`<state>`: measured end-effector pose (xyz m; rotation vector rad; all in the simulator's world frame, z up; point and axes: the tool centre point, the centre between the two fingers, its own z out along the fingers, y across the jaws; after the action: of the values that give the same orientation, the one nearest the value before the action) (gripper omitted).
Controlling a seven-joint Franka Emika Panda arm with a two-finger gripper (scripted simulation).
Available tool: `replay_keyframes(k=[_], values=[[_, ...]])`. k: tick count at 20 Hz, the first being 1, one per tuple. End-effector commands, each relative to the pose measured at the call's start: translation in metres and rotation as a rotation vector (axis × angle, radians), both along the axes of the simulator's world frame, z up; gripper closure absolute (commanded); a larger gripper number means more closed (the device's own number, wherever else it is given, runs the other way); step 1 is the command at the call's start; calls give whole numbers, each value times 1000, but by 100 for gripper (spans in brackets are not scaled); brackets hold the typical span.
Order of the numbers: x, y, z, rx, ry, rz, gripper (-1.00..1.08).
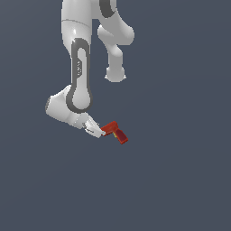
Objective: Pick up the object and move it to a goal position.
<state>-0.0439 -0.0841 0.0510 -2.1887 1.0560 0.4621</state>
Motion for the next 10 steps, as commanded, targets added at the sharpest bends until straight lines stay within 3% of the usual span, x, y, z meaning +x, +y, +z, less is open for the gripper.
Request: replay_keyframes(k=[1, 10], values=[[0, 2, -2, 1, 0, 0, -100], [-2, 21, -21, 4, 2, -4, -100]])
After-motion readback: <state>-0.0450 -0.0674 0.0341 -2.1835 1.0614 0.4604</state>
